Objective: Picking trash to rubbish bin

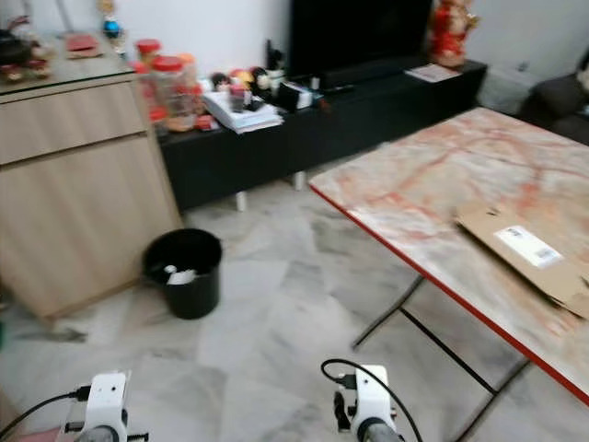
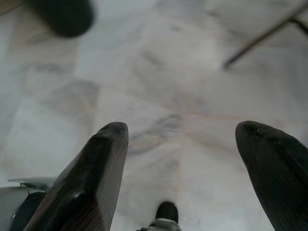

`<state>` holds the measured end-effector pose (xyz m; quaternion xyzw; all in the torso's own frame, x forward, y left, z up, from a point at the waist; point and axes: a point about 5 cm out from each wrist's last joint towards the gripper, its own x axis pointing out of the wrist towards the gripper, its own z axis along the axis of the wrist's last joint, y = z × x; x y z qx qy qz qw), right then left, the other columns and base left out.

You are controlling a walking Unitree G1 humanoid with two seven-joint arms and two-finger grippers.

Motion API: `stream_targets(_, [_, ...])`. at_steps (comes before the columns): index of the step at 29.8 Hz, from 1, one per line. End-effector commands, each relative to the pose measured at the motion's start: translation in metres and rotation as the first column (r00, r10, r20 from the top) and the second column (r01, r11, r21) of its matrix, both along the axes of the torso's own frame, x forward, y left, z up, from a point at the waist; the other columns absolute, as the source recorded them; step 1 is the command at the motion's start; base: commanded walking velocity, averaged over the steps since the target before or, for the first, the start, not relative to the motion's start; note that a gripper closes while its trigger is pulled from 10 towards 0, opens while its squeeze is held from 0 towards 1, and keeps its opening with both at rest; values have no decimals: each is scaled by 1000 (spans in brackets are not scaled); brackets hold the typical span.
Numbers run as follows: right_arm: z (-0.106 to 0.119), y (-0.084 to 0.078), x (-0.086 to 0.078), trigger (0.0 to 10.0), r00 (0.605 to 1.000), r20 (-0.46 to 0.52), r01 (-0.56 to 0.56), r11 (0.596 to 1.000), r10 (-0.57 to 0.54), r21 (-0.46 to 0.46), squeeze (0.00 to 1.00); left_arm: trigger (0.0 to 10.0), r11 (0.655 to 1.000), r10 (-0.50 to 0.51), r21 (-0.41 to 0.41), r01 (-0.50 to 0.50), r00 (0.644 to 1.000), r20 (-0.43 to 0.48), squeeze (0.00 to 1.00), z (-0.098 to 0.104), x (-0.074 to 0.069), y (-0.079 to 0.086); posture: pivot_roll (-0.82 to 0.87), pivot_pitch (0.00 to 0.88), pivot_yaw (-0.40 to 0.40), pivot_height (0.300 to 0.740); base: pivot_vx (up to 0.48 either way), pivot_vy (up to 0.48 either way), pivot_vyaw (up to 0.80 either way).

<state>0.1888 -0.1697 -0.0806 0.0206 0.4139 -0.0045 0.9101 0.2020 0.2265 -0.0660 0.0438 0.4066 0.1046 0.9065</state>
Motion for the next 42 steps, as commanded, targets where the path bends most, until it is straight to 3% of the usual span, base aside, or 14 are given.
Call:
stream_targets(1, [0, -3, 0, 10000, 1000, -2, -1, 1000, 1, -9, 0, 10000, 1000, -5, 3, 6, 999, -32, 0, -4, -7, 1, -55, 0, -9, 740, 0, 0, 663])
stream_targets(12, [3, -3, 4, 10000, 999, 25, 25, 999, -26, 25, 0, 10000, 1000, -8, 9, 9, 999, -44, 0, -5, -10, 1, -48, 0, -14, 740, 0, 0, 0])
stream_targets(28, [3, 0, 5, 10000, 999, 23, -28, 1000, 27, 10, 0, 10000, 1000, -3, 12, 4, 999, -39, 0, -4, -7, 2, -43, 0, -14, 740, 309, 0, 50])
stream_targets(32, [3, 0, 5, 10000, 1000, 24, -16, 1000, 16, 8, 0, 10000, 1000, -3, 12, 3, 999, -40, 0, -4, -7, 3, -42, 0, -11, 740, 322, 0, 800])
stream_targets(42, [5, 2, 9, 10000, 1000, 28, -12, 1000, 11, 19, 0, 10000, 1000, 5, 14, -5, 1000, -30, 0, -1, -3, 5, -29, 0, -11, 740, 326, 0, 0])
